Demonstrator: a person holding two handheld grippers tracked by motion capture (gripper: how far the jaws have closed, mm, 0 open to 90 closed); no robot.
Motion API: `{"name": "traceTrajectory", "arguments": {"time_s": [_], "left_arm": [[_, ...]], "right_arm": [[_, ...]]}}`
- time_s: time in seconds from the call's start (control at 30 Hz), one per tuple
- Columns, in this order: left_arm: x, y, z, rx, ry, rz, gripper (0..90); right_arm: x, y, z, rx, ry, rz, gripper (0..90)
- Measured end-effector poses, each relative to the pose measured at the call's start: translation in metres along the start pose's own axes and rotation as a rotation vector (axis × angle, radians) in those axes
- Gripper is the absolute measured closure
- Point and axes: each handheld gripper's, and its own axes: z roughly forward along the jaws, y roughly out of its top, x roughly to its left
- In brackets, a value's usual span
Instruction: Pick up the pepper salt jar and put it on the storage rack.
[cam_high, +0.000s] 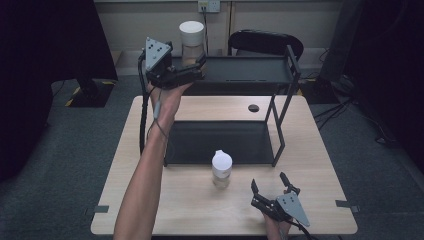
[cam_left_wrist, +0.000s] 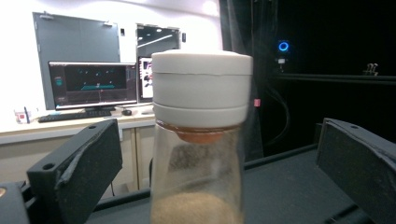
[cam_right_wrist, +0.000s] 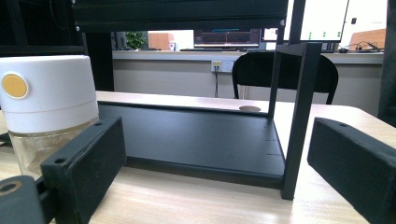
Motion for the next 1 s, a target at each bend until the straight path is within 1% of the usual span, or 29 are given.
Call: {"name": "traceTrajectory", "arguments": {"time_s": [0.13, 0.2, 0.23, 0.27, 0.37, 0.43, 0.5, 0.7, 0.77, 0.9, 1.0], "left_arm": [[0.000, -0.006, -0.007, -0.006, -0.006, -0.004, 0.0], [0.004, -0.007, -0.010, 0.013, -0.018, -0.012, 0.0], [0.004, -0.007, -0.010, 0.013, -0.018, -0.012, 0.0], [0.007, -0.010, -0.015, 0.000, -0.033, -0.031, 0.0], [0.007, -0.012, -0.020, -0.009, -0.035, -0.030, 0.0], [0.004, -0.012, -0.025, -0.009, -0.025, 0.001, 0.0], [0.002, -0.014, -0.029, -0.018, -0.023, 0.017, 0.0], [0.003, -0.022, -0.044, -0.045, -0.024, 0.007, 0.0], [0.000, -0.026, -0.049, -0.054, -0.011, 0.015, 0.0], [0.000, -0.032, -0.055, -0.046, -0.038, -0.003, 0.0], [-0.003, -0.041, -0.063, -0.054, -0.043, 0.006, 0.0]], "right_arm": [[0.000, 0.000, 0.000, 0.000, -0.001, 0.000, 3.2], [0.000, 0.000, 0.000, 0.000, -0.001, 0.000, 3.2], [0.000, 0.000, 0.000, 0.000, -0.001, 0.000, 3.2], [0.000, 0.000, 0.000, 0.000, -0.001, 0.000, 3.2], [0.000, 0.000, 0.000, 0.000, -0.002, 0.000, 3.2], [0.000, 0.000, 0.000, 0.000, -0.002, 0.000, 3.2], [0.000, 0.000, 0.000, 0.000, -0.003, 0.000, 3.2], [0.001, 0.000, 0.000, 0.000, -0.004, 0.000, 3.2], [0.001, 0.000, 0.000, 0.000, -0.004, 0.000, 3.2], [0.001, 0.000, 0.000, 0.000, -0.005, 0.000, 3.2], [0.001, 0.000, 0.000, 0.000, -0.007, 0.000, 3.2]]}}
